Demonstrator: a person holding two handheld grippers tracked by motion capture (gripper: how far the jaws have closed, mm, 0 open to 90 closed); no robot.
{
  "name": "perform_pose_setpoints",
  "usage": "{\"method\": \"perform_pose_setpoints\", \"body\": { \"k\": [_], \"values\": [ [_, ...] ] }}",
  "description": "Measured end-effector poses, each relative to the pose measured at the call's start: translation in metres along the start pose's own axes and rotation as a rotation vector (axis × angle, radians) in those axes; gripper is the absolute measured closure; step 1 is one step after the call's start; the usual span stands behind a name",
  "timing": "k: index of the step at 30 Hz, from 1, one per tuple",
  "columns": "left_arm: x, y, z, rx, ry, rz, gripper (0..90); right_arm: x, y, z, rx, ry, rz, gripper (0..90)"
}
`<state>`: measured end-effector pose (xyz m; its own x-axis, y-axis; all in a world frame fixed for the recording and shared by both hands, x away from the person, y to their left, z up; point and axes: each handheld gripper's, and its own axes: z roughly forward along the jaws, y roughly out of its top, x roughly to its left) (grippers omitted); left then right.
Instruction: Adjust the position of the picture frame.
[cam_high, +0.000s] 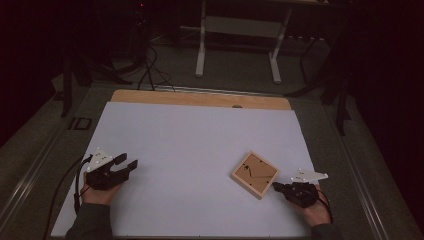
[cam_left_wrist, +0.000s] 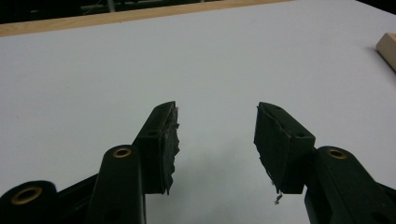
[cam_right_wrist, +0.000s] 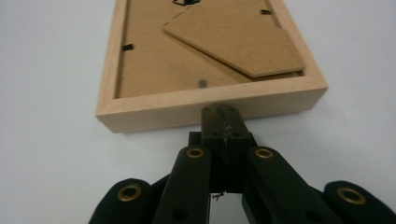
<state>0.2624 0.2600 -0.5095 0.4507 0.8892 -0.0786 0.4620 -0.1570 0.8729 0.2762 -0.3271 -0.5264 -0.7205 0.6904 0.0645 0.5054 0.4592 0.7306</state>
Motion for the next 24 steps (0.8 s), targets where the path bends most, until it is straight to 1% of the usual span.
{"method": "perform_pose_setpoints", "body": {
  "k": [5, 12, 13, 14, 15, 17, 19, 24],
  "values": [
    [0.000, 0.000, 0.001, 0.001, 0.001, -0.001, 49.4, 0.007, 0.005, 0.005, 0.009, 0.024, -0.034, 90.0],
    [0.000, 0.000, 0.001, 0.001, 0.000, -0.001, 49.0, 0.013, 0.009, 0.009, 0.012, 0.041, -0.059, 90.0],
    [0.000, 0.000, 0.001, 0.002, 0.001, -0.001, 49.0, 0.014, 0.010, 0.009, 0.011, 0.043, -0.063, 90.0],
    [0.000, 0.000, 0.001, 0.002, 0.001, 0.000, 48.9, 0.017, 0.014, 0.010, -0.011, 0.059, -0.067, 90.0],
    [0.000, 0.000, 0.001, 0.003, 0.001, 0.000, 48.8, 0.018, 0.015, 0.010, -0.015, 0.062, -0.072, 90.0],
    [-0.001, 0.000, 0.001, 0.004, 0.002, 0.000, 48.7, 0.021, 0.018, 0.011, -0.011, 0.058, -0.087, 90.0],
    [-0.001, 0.000, 0.001, 0.002, 0.002, 0.000, 48.7, 0.021, 0.019, 0.011, -0.008, 0.057, -0.093, 90.0],
    [0.000, 0.000, 0.001, 0.001, 0.004, -0.004, 48.6, 0.022, 0.016, 0.011, 0.022, 0.057, -0.100, 90.0]
  ]
}}
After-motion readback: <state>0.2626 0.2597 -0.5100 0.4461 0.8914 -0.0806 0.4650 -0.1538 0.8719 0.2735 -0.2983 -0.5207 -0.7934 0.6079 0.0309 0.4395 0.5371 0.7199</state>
